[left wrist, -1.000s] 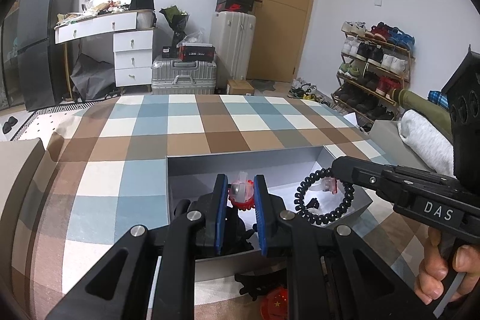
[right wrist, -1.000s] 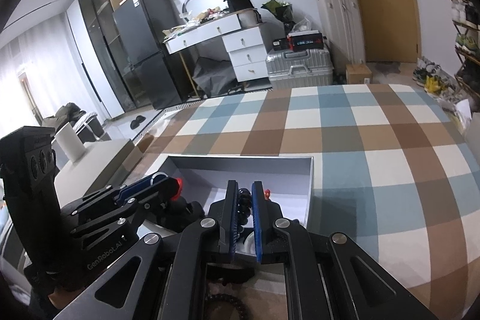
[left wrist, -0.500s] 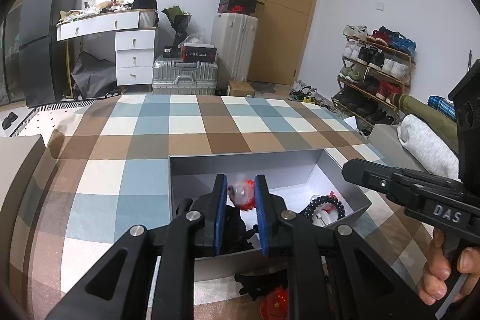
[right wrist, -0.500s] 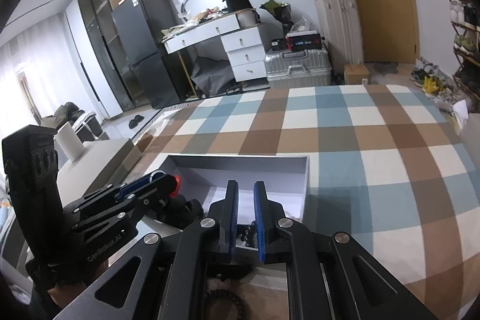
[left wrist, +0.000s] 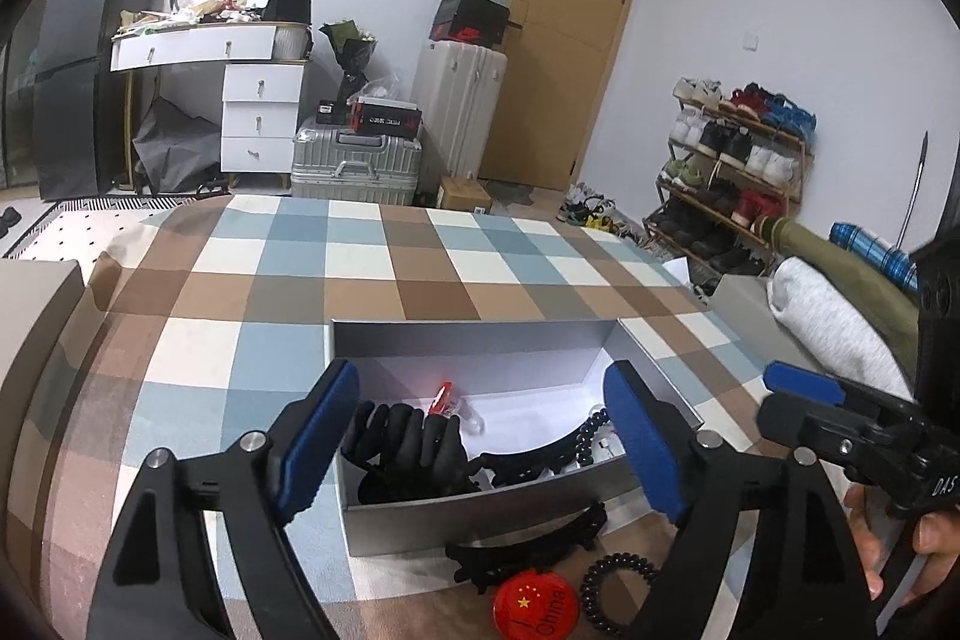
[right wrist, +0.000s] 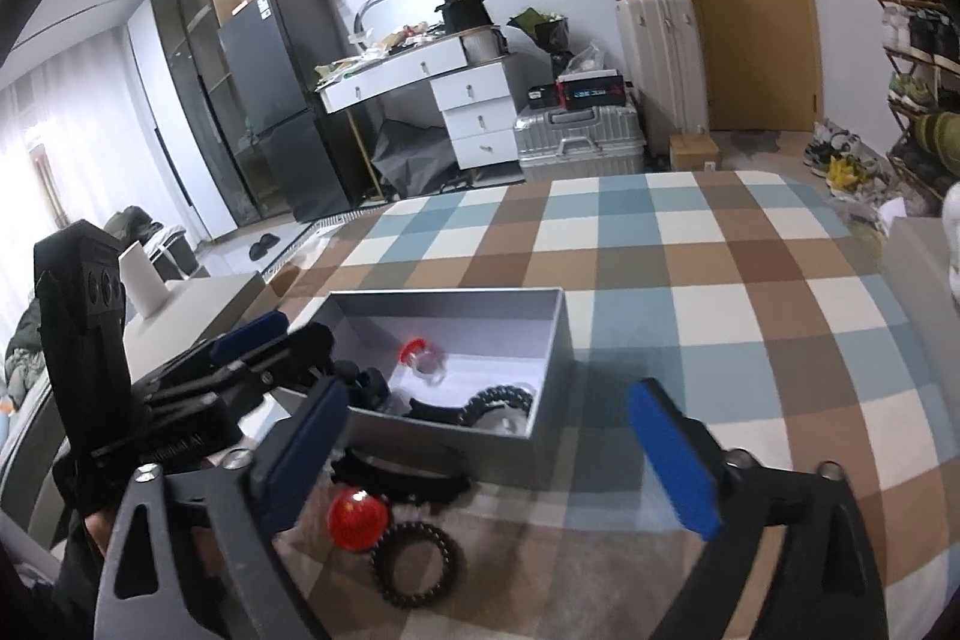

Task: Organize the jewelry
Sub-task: 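Withdraw both tools from the box toward the remaining items on the bedspread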

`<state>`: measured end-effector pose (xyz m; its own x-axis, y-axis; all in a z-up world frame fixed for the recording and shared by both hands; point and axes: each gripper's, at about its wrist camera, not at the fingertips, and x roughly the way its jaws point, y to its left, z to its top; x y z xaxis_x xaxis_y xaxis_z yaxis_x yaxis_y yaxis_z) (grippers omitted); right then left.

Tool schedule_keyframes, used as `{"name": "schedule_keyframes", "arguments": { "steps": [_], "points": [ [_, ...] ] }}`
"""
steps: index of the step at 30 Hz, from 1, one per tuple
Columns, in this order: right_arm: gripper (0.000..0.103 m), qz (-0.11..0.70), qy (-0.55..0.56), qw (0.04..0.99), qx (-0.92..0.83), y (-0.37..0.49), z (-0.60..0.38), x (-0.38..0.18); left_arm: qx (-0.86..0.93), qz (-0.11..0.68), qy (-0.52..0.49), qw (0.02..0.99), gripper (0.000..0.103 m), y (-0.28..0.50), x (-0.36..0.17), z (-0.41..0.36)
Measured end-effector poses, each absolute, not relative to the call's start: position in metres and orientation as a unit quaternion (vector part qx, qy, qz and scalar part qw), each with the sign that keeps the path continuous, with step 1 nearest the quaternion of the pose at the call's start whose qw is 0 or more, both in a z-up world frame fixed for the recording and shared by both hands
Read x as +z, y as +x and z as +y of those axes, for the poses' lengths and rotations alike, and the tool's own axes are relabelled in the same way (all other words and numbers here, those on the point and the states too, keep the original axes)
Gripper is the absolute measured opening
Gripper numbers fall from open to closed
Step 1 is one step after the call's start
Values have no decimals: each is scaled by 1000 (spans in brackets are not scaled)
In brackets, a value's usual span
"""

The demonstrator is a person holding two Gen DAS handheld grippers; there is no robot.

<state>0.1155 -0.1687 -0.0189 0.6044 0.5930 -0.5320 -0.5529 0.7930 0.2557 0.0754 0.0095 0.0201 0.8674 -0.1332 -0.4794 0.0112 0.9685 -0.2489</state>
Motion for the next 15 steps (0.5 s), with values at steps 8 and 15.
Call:
{"name": "schedule_keyframes", "arguments": {
  "steps": [8, 15],
  "points": [
    [103, 317, 23, 896, 310, 107, -178, -20, 5, 272, -115, 955, 102, 41, 25, 12],
    [103, 329, 9, 886, 328, 94, -170, -26, 47, 290, -113, 949, 102, 2, 20, 28]
  ]
}}
